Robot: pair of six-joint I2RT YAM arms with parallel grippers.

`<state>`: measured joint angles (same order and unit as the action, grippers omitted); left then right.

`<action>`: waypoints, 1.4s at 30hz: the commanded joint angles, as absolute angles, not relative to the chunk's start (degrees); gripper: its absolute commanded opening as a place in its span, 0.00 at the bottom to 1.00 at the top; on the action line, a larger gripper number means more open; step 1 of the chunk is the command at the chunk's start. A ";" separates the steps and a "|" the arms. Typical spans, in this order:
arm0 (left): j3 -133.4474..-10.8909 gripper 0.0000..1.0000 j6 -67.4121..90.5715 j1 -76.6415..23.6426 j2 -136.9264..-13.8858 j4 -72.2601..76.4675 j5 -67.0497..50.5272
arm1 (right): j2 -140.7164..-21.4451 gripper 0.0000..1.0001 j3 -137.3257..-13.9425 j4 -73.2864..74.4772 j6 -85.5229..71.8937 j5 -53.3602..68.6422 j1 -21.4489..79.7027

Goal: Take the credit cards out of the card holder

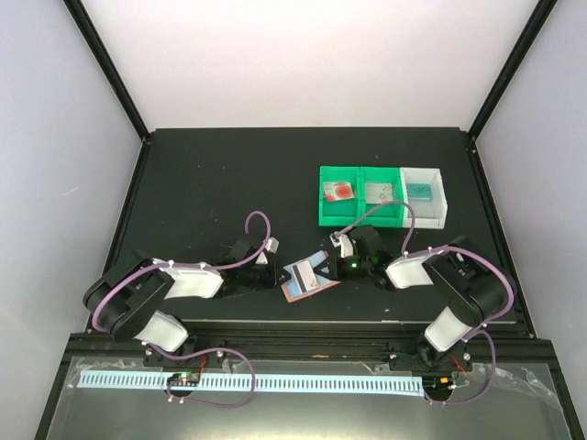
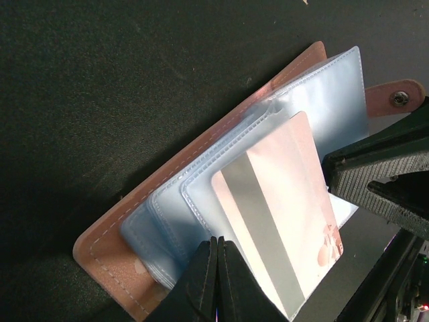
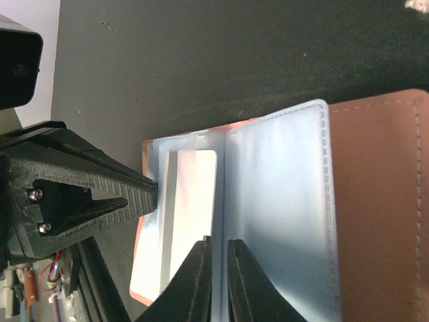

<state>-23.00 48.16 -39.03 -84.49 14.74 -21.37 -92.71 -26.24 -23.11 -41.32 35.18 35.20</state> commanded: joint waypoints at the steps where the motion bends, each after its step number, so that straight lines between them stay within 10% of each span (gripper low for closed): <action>1: -21.95 0.02 46.93 -39.09 -86.44 8.21 -18.12 | -93.71 0.13 -27.27 -24.44 -41.03 37.46 34.89; 42: -21.02 0.02 42.16 -39.09 -88.50 10.72 -15.63 | -89.49 0.01 -33.95 -5.91 -31.42 30.81 31.82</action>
